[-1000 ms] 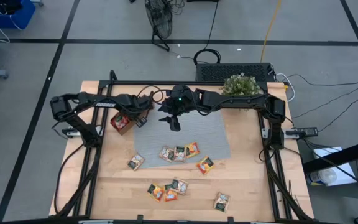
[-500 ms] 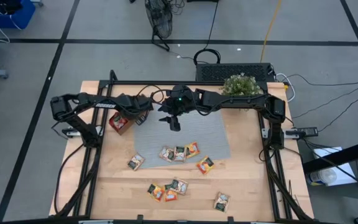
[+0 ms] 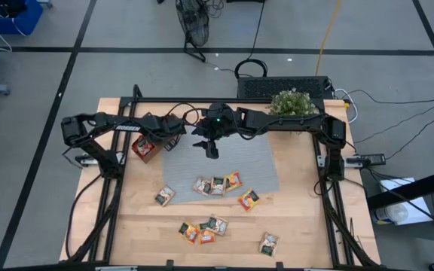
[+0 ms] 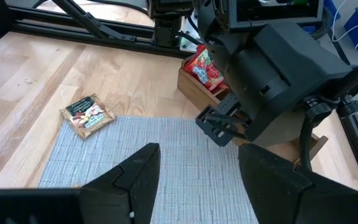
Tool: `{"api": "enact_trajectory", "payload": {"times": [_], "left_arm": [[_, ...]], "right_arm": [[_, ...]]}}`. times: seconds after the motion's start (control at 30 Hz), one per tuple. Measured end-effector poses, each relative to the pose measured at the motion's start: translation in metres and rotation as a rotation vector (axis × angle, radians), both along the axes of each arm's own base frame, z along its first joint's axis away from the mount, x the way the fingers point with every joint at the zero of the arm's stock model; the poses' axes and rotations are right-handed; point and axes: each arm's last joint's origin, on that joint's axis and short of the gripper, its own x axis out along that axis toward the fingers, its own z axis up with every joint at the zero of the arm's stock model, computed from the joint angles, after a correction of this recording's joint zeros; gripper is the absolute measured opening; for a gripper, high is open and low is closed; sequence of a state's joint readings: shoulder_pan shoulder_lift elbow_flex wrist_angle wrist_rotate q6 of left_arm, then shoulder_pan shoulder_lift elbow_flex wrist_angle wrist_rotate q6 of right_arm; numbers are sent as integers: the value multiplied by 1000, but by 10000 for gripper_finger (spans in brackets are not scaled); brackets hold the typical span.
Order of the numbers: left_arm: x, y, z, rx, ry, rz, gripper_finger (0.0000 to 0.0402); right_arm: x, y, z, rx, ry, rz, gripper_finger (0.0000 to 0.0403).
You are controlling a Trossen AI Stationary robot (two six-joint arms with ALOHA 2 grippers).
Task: Pick & Place Tea
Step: Put the brown tea bag into the middle section of the wooden organizer
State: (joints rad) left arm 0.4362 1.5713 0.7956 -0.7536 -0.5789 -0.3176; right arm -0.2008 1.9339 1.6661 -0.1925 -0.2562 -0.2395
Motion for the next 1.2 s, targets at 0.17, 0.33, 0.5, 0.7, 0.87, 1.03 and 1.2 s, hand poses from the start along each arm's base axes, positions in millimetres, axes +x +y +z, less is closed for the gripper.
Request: {"api": "enact_trajectory", "payload": {"times": [0.17,0.33,0.5,0.7,0.87,1.03,1.2], "left_arm": [[0,0,0,-1,0,0,8],[0,0,0,-3,4,-7,32],[0,-1,0,-24,11,-31,44],[1,-1,-1,-61,-3,-40,46],[7,-1,5,-85,-41,-47,47],[19,-1,18,-42,-60,-80,47],[26,-6,31,-16,-45,-106,47]], "right_arm": [[0,0,0,0,0,0,201],[0,0,0,0,0,0,201],[0,0,0,0,0,0,201],[0,0,0,0,0,0,201],[0,0,0,0,0,0,201],[0,0,0,1,0,-1,201],[0,0,-1,12,7,-5,201]]}}
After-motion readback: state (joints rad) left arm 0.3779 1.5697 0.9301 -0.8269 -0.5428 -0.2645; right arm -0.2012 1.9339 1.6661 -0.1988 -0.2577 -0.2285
